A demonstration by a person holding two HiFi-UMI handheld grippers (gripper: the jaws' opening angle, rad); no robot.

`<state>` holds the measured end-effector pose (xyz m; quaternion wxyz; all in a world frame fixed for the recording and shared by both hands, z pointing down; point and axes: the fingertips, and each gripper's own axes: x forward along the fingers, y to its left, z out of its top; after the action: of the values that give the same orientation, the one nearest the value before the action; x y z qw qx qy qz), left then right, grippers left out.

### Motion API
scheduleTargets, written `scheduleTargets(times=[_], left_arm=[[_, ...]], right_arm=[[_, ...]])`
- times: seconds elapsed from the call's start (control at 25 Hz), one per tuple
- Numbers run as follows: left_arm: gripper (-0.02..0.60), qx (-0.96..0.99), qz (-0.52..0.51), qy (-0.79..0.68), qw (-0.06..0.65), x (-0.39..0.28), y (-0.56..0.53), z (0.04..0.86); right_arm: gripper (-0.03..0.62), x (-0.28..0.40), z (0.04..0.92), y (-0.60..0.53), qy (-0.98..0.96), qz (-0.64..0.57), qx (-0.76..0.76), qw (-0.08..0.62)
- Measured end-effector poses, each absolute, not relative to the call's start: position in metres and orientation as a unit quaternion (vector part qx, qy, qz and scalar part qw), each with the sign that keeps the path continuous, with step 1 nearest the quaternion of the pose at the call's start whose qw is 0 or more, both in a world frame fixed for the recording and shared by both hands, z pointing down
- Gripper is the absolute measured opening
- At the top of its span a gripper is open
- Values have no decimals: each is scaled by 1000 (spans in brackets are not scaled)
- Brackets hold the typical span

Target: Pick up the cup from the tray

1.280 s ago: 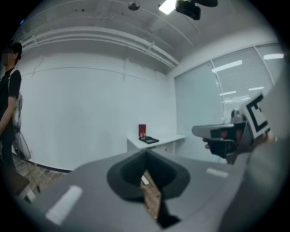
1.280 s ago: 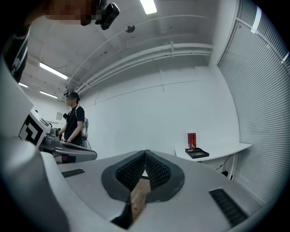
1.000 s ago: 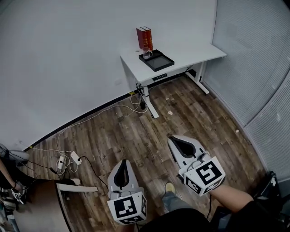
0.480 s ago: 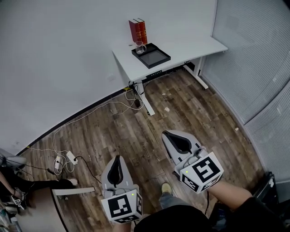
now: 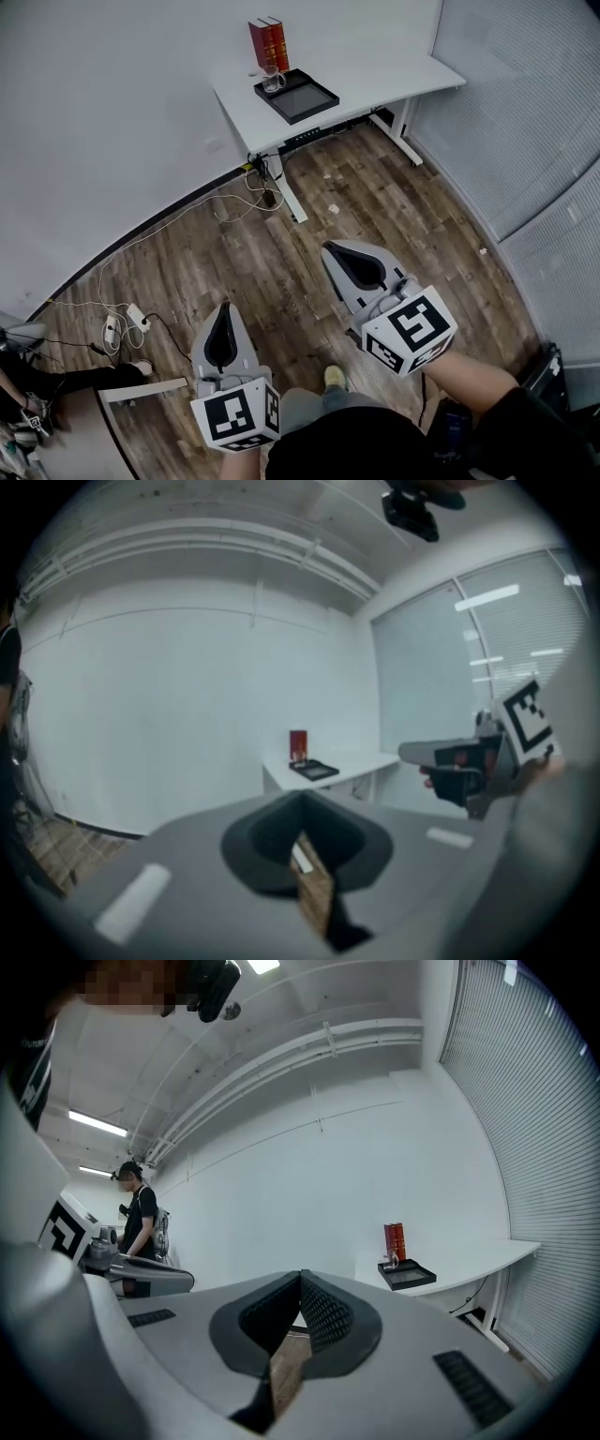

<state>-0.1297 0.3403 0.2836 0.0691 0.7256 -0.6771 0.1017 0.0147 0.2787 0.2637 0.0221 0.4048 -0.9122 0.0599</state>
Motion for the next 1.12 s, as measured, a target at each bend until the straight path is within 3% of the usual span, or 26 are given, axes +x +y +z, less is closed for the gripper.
scheduleTargets(times=[1.12], left_arm=[[0,732,100,-674,17,-92,322,235]], right_arm=[[12,40,215,254,-923,30,382,-30]])
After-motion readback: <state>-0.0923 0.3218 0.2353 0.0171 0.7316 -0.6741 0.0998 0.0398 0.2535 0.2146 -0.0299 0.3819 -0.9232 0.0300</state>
